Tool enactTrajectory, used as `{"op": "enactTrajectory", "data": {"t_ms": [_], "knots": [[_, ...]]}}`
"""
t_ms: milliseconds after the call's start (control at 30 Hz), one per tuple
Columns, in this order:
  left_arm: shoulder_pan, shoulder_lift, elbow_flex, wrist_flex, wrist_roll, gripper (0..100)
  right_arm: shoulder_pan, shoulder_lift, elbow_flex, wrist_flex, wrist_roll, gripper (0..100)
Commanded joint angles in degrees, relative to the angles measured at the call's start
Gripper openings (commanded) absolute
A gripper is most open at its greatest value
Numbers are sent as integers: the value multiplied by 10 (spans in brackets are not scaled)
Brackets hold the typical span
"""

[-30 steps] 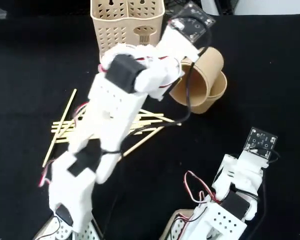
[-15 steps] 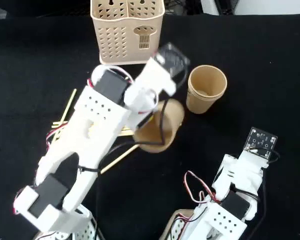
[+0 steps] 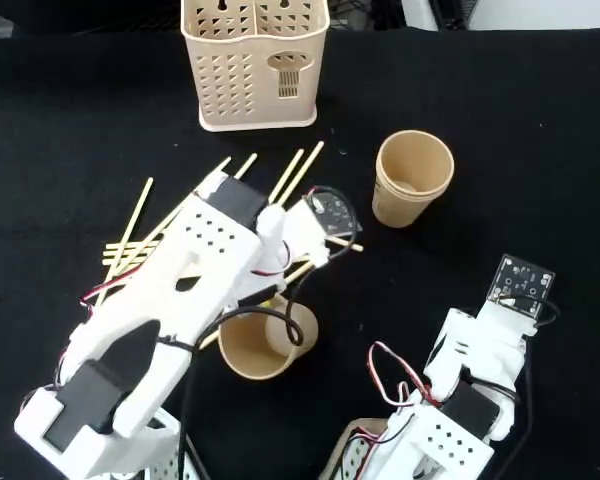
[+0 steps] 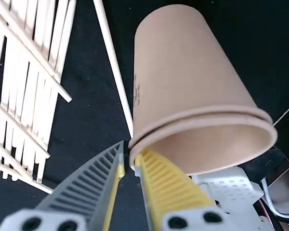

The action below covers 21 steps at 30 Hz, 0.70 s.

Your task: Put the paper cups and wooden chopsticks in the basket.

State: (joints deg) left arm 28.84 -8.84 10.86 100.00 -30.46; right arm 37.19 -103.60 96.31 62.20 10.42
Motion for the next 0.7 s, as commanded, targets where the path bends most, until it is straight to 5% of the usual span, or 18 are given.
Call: {"op": "enactTrajectory", "data": {"t_ms": [0,300,667], "knots": [[11,-17,-32,9,-6,30,4,-41,-7,-13,-5,12],[11,-16,-45,6,-4,34,4,-41,-7,-13,-5,12],[12,-21,-45,-68,-3,160,4,-41,-6,-13,-4,12]]}}
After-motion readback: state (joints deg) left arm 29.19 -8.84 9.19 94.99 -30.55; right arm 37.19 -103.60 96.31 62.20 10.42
